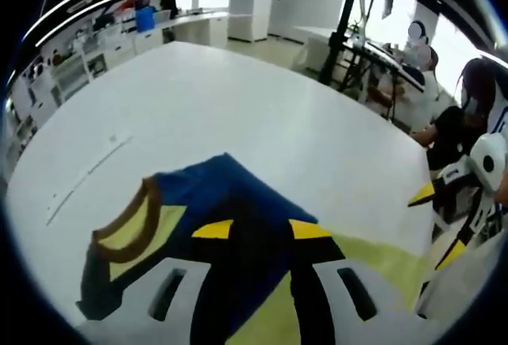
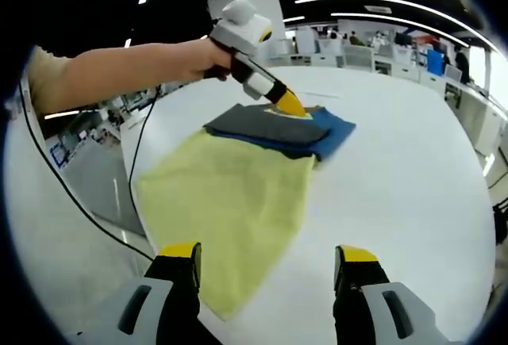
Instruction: Fold the garment on the visible template until the final outline fits inside the template.
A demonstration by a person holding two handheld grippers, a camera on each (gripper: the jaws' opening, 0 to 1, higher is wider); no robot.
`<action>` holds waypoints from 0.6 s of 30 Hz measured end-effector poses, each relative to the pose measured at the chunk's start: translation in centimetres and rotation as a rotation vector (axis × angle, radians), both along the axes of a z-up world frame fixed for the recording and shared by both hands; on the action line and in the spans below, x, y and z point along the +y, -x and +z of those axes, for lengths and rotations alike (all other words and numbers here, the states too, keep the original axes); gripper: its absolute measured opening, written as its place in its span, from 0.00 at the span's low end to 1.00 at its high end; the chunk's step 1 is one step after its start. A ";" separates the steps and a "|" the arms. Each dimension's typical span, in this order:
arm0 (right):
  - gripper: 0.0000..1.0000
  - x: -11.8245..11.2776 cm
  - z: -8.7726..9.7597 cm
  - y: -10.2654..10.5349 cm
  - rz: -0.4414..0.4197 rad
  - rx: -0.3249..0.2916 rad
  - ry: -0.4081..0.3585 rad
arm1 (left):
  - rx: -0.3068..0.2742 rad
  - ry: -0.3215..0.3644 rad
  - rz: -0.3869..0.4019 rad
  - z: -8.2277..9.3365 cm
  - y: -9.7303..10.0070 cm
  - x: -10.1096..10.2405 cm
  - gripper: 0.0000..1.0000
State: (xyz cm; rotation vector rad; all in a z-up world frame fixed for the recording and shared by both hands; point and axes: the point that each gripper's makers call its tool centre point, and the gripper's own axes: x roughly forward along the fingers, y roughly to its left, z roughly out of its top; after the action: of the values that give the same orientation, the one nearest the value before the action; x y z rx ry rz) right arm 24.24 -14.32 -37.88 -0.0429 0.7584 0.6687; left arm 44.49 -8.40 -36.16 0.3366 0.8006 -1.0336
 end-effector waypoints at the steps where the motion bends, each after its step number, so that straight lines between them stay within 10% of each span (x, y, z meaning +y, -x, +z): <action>1: 0.67 0.0 0.0 0.1 0.000 0.000 0.000 | 0.001 0.002 -0.002 0.0 0.1 0.0 0.21; 18: 0.67 0.5 0.4 0.3 0.007 -0.013 0.000 | -0.089 0.028 0.026 1.7 0.6 1.4 0.56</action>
State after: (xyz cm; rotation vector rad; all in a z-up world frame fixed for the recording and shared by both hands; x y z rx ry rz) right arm 23.90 -13.83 -37.46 -0.0499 0.7463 0.6748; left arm 43.91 -7.05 -34.44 0.3452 0.7087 -0.9975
